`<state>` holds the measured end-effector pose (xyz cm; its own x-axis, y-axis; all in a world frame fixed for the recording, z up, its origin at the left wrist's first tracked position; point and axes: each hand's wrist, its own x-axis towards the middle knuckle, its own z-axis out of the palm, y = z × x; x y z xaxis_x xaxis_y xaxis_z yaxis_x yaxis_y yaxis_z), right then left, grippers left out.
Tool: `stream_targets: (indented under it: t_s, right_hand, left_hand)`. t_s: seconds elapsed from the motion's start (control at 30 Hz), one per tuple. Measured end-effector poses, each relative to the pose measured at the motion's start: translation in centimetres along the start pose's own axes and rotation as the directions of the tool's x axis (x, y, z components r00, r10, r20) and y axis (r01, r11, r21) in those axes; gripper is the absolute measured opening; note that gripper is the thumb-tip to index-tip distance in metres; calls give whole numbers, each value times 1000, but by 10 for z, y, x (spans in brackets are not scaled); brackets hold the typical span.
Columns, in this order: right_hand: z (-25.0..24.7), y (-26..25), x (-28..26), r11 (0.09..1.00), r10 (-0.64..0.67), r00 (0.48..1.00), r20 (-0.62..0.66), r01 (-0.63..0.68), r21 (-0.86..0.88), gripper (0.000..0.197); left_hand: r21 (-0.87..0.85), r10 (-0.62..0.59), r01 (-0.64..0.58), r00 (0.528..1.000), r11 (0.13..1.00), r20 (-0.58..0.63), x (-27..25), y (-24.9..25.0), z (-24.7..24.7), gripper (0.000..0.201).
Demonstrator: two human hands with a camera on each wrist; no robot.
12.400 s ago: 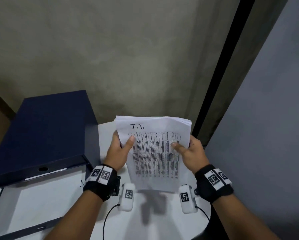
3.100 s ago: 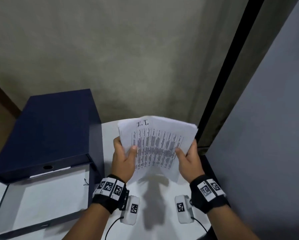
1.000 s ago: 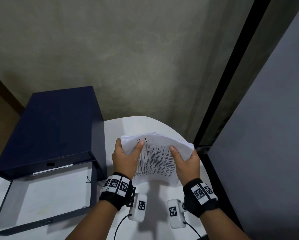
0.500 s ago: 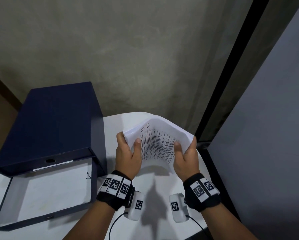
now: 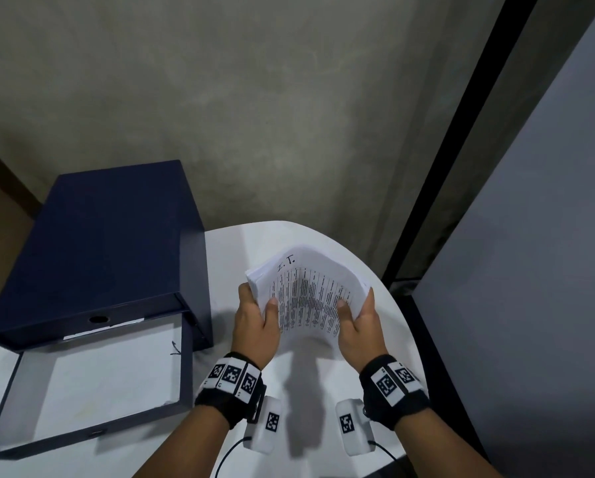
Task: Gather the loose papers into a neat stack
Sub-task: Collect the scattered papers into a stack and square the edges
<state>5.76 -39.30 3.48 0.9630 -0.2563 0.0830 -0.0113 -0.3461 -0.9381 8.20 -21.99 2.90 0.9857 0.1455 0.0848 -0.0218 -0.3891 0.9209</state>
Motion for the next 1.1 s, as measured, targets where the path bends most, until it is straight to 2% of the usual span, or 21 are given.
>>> stream_targets:
  t_s: [0.1,0.23,0.4,0.53,0.67,0.77,0.9,1.03,1.1]
  right_hand:
    - [-2,3,0,999,48,998,29,-47,-27,29]
    - [-9,3,-1,996,29,999,-35,-26,87,45]
    - [-13,-2,-5,981,-27,991,-134,52,187,60]
    - [-15,-5,-2,977,-83,986,-142,108,181,58]
    - [-13,-6,-3,975,-94,985,-145,120,186,52]
    - [-13,-7,-2,976,-97,984,-146,123,177,54]
    - [-14,-8,-2,974,-104,983,-149,131,187,52]
    - [-20,-20,1,949,-168,968,-186,210,234,36]
    - [-21,-31,7,933,-178,956,-233,240,269,31]
  left_hand:
    - [37,-47,45,997,998,57,1,-7,0,31]
    - [-8,-73,73,997,997,41,4,-2,-6,36]
    - [-130,5,-11,999,991,-46,9,6,-17,47]
    - [-189,62,-74,995,979,-72,16,11,-22,53]
    - [-195,79,-91,995,977,-69,17,10,-23,50]
    - [-198,83,-94,995,976,-62,17,9,-24,61]
    - [-236,110,-123,992,964,-67,16,14,-25,47]
    - [-350,162,-179,984,920,-79,17,22,-30,30]
    - [-386,149,-191,979,902,-136,22,30,-30,25]
